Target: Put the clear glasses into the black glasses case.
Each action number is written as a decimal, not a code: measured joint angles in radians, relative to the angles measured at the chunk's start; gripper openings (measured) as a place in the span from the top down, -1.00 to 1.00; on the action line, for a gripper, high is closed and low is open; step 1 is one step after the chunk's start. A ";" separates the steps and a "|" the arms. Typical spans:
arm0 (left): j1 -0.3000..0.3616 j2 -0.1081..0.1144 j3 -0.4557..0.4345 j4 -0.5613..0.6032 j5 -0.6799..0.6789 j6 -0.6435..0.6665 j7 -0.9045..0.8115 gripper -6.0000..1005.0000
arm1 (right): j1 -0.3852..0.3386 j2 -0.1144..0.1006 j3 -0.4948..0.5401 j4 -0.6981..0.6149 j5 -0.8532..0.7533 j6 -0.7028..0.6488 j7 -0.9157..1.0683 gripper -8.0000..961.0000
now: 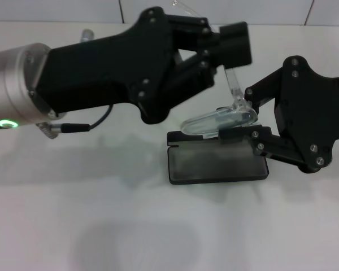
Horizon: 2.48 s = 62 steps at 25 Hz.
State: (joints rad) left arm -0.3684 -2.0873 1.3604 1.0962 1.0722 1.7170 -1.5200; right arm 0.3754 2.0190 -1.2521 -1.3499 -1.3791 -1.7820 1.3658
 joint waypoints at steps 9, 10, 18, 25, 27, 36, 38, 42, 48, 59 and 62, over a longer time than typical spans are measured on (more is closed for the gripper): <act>-0.023 0.000 0.008 -0.042 0.022 0.000 -0.002 0.82 | 0.004 0.000 -0.003 0.000 0.005 0.000 -0.001 0.74; -0.024 0.000 0.008 -0.042 0.022 0.000 -0.002 0.82 | 0.002 0.000 -0.003 0.000 0.005 0.000 -0.001 0.74; -0.024 0.000 0.023 -0.042 0.035 0.001 -0.002 0.82 | -0.001 0.002 0.002 0.000 0.007 -0.001 -0.001 0.74; -0.024 -0.001 0.033 -0.042 0.043 0.002 -0.004 0.82 | -0.001 0.003 0.002 0.000 0.009 -0.001 -0.001 0.74; -0.024 -0.001 0.034 -0.042 0.043 0.006 -0.005 0.82 | -0.002 0.003 0.002 0.000 0.009 -0.001 -0.001 0.74; -0.016 0.000 0.033 -0.042 0.038 0.010 -0.005 0.82 | -0.010 0.003 0.000 0.000 0.013 -0.002 -0.009 0.74; -0.014 -0.002 0.031 -0.042 0.032 0.011 -0.003 0.82 | -0.012 0.003 -0.001 0.000 0.016 -0.004 -0.009 0.74; -0.012 -0.002 0.020 -0.042 0.006 0.011 0.006 0.82 | -0.019 0.003 0.003 0.000 0.021 -0.014 -0.010 0.74; 0.010 -0.001 -0.042 -0.042 -0.070 0.011 0.007 0.82 | -0.046 0.001 0.026 0.000 0.048 -0.037 -0.029 0.74; 0.032 -0.003 -0.107 -0.106 -0.160 0.003 0.077 0.82 | -0.056 -0.006 0.125 0.129 0.234 -0.373 -0.158 0.74; 0.027 -0.002 -0.118 -0.136 -0.160 0.001 0.077 0.82 | -0.057 -0.005 0.092 0.124 0.239 -0.373 -0.180 0.74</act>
State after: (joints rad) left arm -0.3417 -2.0890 1.2427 0.9606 0.9126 1.7180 -1.4432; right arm 0.3182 2.0140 -1.1604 -1.2262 -1.1400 -2.1547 1.1862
